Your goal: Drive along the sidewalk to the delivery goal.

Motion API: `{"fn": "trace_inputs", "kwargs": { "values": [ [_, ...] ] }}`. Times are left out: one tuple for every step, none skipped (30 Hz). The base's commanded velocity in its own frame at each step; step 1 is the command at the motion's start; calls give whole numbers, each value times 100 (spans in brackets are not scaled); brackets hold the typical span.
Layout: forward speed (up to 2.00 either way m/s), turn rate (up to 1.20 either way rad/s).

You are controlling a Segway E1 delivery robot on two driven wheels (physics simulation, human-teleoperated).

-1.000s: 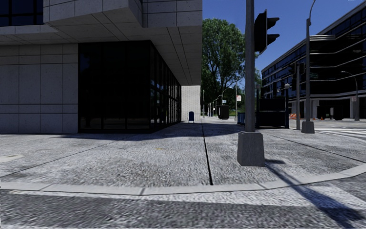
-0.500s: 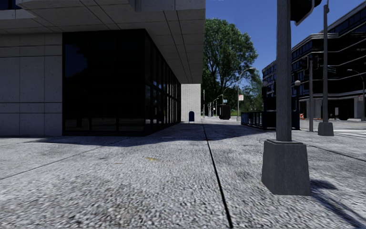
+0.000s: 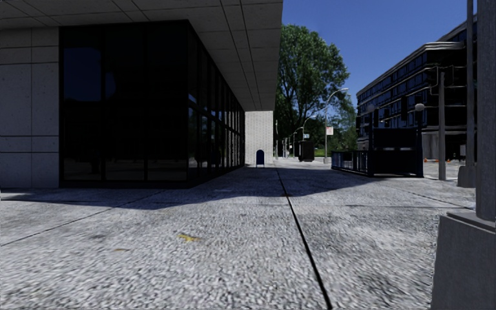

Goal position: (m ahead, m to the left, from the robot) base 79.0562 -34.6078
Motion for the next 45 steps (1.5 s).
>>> {"fn": "trace_inputs", "kwargs": {
  "values": [
    [180,0],
    [180,0],
    [180,0],
    [180,0],
    [180,0],
    [180,0],
    [180,0],
    [180,0],
    [180,0],
    [180,0],
    [180,0],
    [180,0],
    [180,0],
    [180,0],
    [180,0],
    [180,0],
    [180,0],
    [180,0],
    [180,0],
    [180,0],
    [180,0],
    [180,0],
    [180,0],
    [180,0],
    [180,0],
    [180,0],
    [180,0],
    [180,0],
    [180,0],
    [180,0],
    [180,0],
    [180,0],
    [180,-7],
    [180,-32],
    [180,-32],
    [180,-48],
    [180,-57],
    [180,-68],
    [180,-87],
    [180,-87],
    [180,-99],
    [180,-103],
    [180,-104],
    [180,-104],
    [180,-105]
  ]
}}
